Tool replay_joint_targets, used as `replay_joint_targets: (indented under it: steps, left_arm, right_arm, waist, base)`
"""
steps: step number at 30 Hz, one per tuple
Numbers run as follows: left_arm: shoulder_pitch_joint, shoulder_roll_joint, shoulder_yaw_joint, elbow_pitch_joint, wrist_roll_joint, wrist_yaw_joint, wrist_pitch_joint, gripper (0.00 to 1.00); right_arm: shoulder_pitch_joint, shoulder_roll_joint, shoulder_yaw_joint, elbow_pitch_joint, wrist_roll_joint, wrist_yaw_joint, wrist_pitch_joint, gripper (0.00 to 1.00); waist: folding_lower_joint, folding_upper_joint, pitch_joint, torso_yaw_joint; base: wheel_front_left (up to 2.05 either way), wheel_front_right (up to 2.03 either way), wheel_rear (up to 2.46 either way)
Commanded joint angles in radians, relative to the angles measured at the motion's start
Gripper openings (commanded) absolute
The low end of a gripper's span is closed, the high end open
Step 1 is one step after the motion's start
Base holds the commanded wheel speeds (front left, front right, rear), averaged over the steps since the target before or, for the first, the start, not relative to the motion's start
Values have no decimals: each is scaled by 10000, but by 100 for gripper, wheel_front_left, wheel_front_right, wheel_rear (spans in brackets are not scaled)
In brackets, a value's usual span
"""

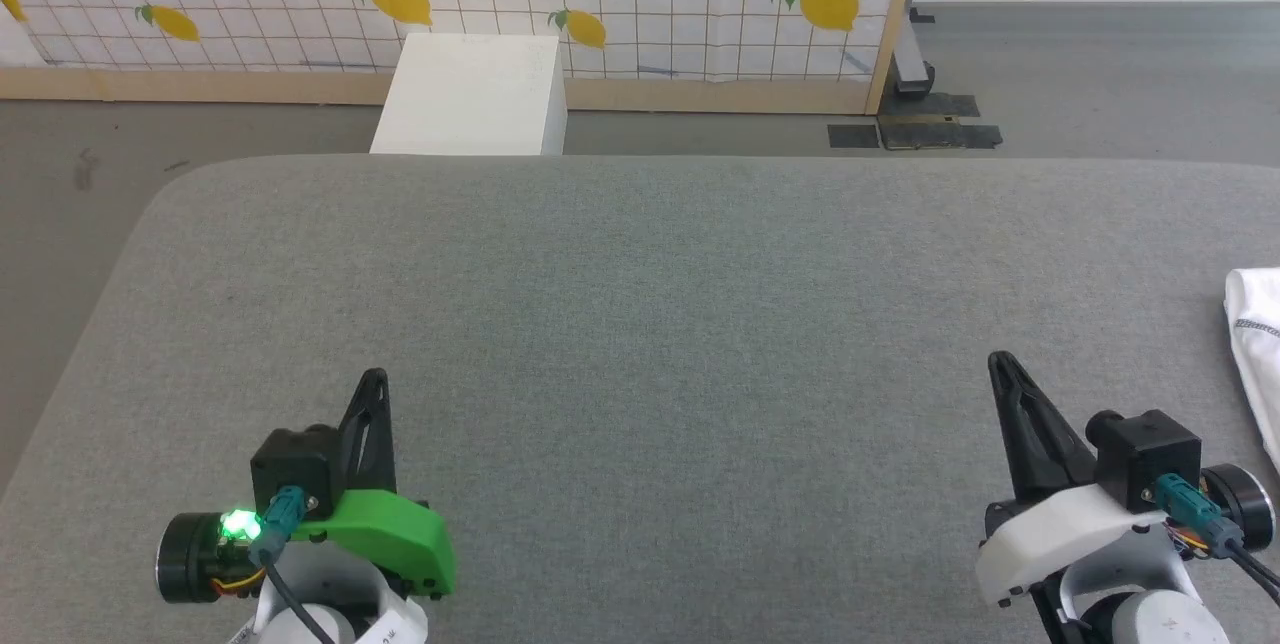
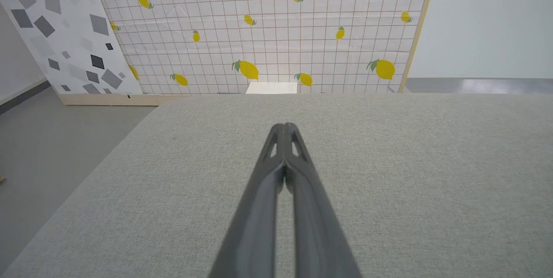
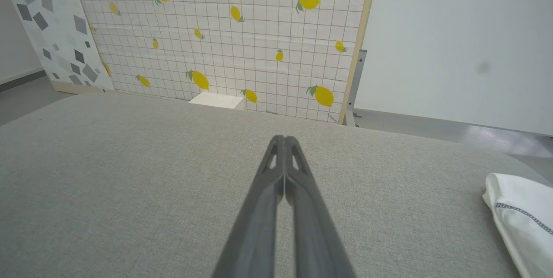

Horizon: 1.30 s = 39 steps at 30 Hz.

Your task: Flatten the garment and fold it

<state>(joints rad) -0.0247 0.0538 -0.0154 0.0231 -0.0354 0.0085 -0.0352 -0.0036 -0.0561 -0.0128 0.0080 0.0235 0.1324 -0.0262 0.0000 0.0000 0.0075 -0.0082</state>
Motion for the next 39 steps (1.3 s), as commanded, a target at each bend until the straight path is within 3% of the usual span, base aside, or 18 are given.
replay_joint_targets:
  steps: [1,39]
  left_arm:
    - [166,-32,45,-60,90,-54,64,0]
    - [247,-36,154,-231,354,-85,352,0]
  right_arm:
    - [32,30,34,-66,-106,-15,40,0]
    - [36,59,128,-80,-235,-17,262,0]
  waist:
    - [0,0,-8,9]
    - [0,0,-75,82]
  base:
    - [0,0,0]
    - [0,0,0]
